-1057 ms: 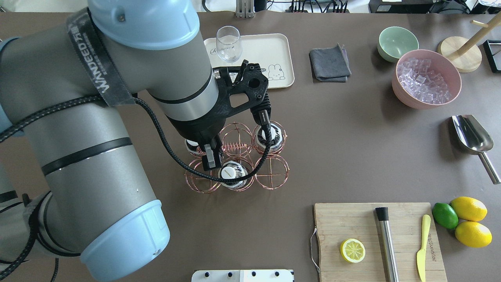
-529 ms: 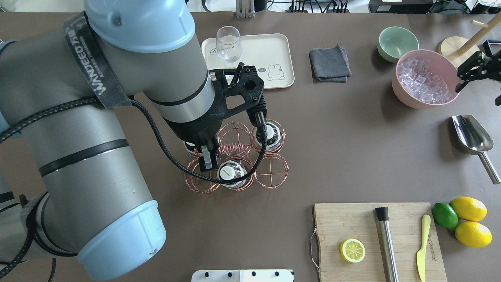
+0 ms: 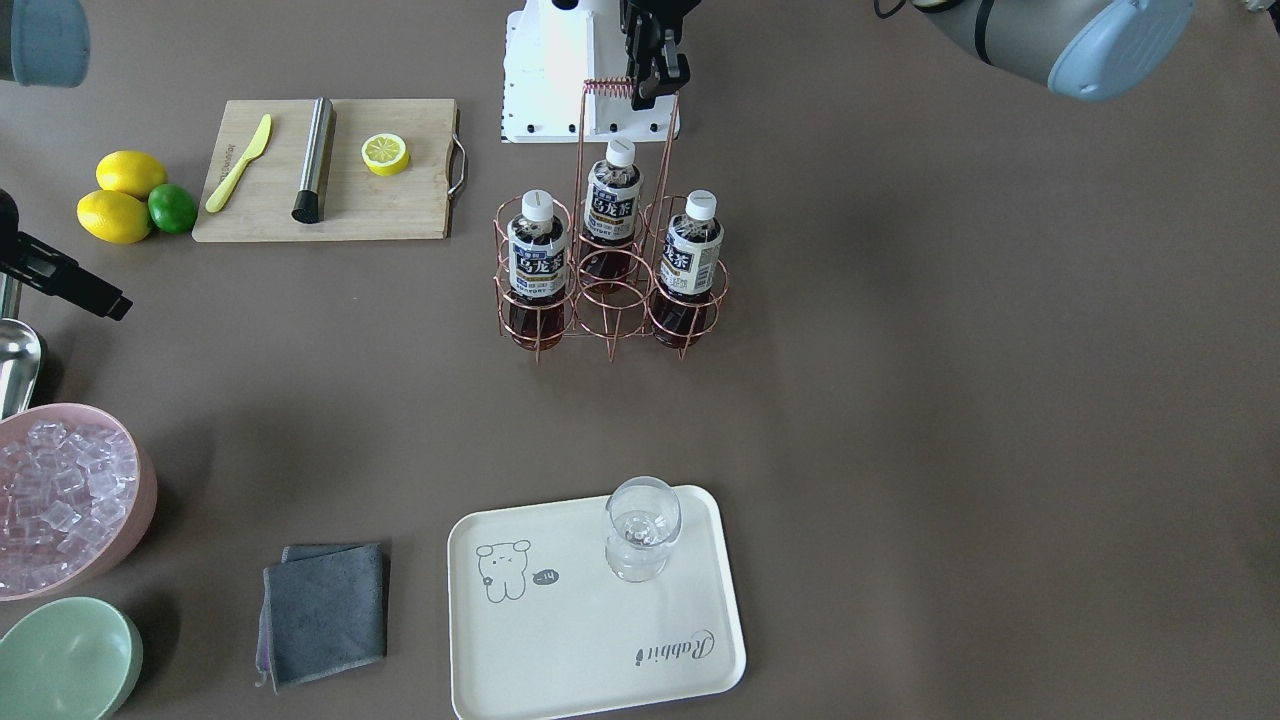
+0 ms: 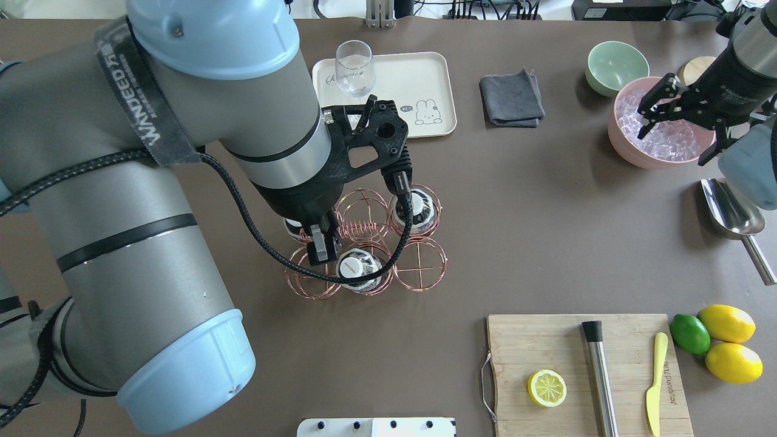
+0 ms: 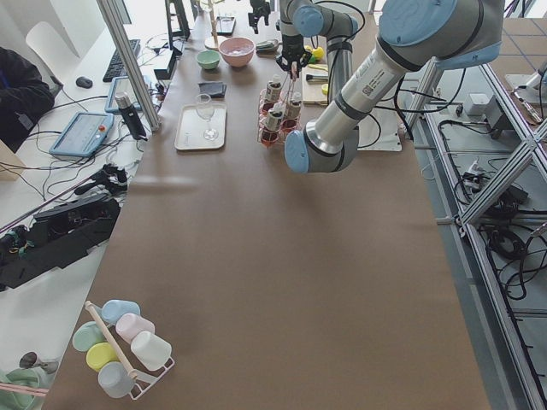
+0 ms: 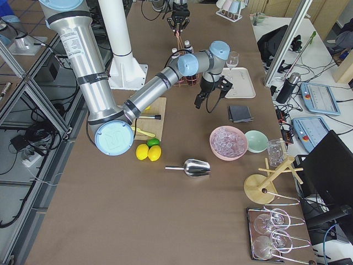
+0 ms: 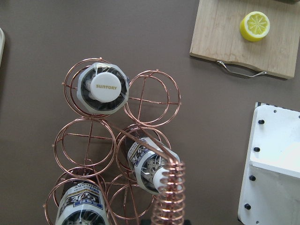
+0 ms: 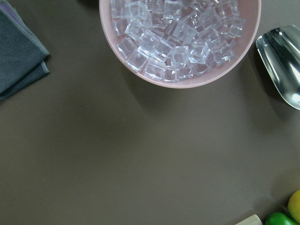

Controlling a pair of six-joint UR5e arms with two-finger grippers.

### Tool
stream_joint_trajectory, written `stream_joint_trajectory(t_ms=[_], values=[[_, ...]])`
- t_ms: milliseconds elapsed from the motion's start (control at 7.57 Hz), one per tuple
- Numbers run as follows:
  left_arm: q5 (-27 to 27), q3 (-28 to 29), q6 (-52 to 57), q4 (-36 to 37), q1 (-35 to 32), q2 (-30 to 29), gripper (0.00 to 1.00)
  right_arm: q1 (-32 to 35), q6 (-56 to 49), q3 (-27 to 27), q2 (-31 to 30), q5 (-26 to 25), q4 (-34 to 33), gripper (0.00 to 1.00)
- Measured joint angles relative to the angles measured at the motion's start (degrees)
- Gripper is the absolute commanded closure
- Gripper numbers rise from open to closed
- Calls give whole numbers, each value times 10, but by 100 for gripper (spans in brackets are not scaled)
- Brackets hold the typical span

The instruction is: Take tea from basket to plate

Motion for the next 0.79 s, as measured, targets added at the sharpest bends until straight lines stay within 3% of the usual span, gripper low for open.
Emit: stream_joint_trajectory(t_ms=[793], values=[[-1, -2, 1, 0, -3, -1, 100, -130, 200, -17, 69, -14, 119, 0]])
